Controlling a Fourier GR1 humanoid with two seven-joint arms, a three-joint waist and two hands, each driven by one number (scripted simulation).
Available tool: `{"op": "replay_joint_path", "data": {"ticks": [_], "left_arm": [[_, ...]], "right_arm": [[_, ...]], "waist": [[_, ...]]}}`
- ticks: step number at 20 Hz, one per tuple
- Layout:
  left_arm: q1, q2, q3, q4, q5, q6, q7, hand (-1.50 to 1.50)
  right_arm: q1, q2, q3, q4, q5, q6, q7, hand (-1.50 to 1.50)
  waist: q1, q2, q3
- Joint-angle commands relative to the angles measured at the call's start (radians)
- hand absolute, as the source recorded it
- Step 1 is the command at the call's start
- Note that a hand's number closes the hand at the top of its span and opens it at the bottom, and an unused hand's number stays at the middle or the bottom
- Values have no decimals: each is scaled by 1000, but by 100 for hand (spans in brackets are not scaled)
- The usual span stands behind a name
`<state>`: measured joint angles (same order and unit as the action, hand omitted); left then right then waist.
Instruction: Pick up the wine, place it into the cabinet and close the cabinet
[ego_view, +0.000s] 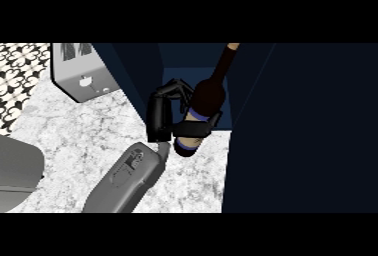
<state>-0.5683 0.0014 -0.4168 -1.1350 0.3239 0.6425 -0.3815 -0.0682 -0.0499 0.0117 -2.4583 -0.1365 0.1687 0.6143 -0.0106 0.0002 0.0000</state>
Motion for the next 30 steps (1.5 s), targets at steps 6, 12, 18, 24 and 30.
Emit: {"op": "replay_joint_path", "data": {"ticks": [6,12,18,24,30], "left_arm": [[-101,-1,64,175,51,-38,-52,150],[-186,-1,163,320,109,-136,-74,150],[-270,17,203,459,93,-173,-80,150],[-400,-1,247,597,113,-144,-131,150],[-452,14,299,672,80,-141,-208,150]], "right_arm": [[54,20,41,-96,-27,0,15,-150],[-32,-14,-35,-124,-114,-32,102,-150],[66,19,29,-124,-50,-3,27,-150],[-21,-4,-20,-70,-100,-15,57,-150],[29,-3,3,-118,-94,-1,61,-150]], "waist": [[-5,1,0],[-13,3,0],[-9,2,0],[-21,6,0],[-18,5,0]]}}
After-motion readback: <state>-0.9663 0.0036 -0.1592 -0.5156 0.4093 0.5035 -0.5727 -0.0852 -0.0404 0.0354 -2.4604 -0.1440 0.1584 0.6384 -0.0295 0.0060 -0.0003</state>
